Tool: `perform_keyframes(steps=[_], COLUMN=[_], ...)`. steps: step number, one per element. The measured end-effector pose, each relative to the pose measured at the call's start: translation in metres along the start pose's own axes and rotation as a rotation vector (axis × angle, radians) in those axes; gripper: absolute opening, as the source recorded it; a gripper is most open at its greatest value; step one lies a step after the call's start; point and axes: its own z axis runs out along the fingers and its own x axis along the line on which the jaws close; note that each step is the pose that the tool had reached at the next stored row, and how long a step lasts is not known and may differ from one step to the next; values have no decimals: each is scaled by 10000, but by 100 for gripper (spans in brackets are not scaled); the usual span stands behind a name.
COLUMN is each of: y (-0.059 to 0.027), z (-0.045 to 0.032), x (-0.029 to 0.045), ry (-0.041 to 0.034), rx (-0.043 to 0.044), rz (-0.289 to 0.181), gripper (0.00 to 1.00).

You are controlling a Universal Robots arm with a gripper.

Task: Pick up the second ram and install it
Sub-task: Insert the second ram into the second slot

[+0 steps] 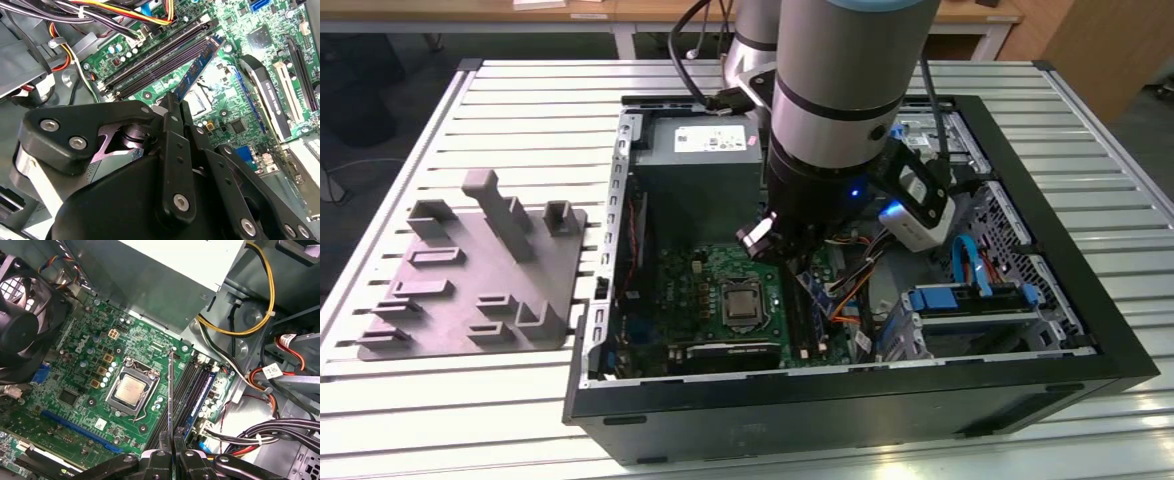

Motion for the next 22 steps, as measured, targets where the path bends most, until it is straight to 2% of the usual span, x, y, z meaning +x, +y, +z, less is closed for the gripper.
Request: perform_keyframes(steps=[2,8,22], y=[0,0,-1], z=[1,4,16], x=[0,0,1], ry=[-5,-38,-56], rx=[4,47,67], rz=[70,658,949], gripper=[14,14,14])
